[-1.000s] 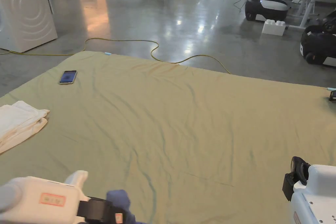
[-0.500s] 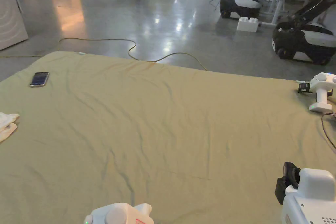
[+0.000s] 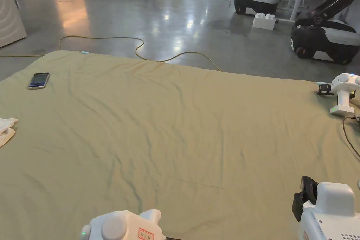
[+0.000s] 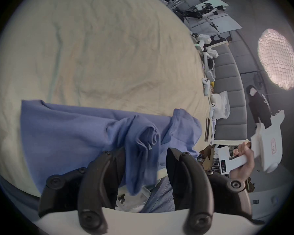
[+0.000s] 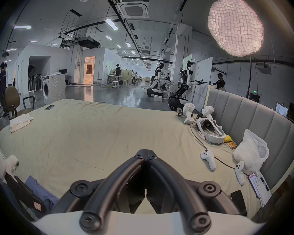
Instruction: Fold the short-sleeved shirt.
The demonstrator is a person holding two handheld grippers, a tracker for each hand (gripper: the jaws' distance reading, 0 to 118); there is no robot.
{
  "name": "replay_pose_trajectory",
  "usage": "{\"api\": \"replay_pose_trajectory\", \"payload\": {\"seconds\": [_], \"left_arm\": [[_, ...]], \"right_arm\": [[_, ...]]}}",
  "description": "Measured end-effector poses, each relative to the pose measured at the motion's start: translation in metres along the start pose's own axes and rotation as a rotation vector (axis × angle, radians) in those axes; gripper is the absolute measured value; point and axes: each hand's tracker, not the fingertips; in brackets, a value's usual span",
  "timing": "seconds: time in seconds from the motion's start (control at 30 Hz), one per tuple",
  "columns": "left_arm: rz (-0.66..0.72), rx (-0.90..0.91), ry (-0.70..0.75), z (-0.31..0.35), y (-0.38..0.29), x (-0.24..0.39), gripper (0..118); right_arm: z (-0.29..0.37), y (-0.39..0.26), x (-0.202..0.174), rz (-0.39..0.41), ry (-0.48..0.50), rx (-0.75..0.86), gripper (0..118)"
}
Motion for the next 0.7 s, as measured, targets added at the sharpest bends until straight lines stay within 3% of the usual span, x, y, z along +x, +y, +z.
{"api": "replay_pose_trajectory", "payload": {"seconds": [0.07, 0.13, 0.4, 0.53, 0.7], "left_arm": [[0.004, 0.039, -0.008, 0.011, 0.000, -0.003, 48], [-0.009, 0.070, -0.008, 0.017, 0.001, -0.008, 23], [-0.112, -0.050, 0.168, -0.032, -0.010, -0.004, 19], [-0.131, -0.059, 0.061, -0.059, -0.018, 0.009, 19], [-0.188, -0.052, 0.115, -0.082, -0.026, 0.016, 19]], "right_arm": [[0.001, 0.000, 0.001, 0.000, 0.000, 0.000, 0], [0.002, 0.000, 0.002, -0.001, -0.001, 0.000, 0], [0.004, -0.003, 0.003, 0.002, -0.006, -0.013, 0], [0.004, -0.006, 0.004, 0.007, -0.007, -0.023, 0], [0.004, -0.009, 0.003, 0.002, -0.006, -0.035, 0]]}}
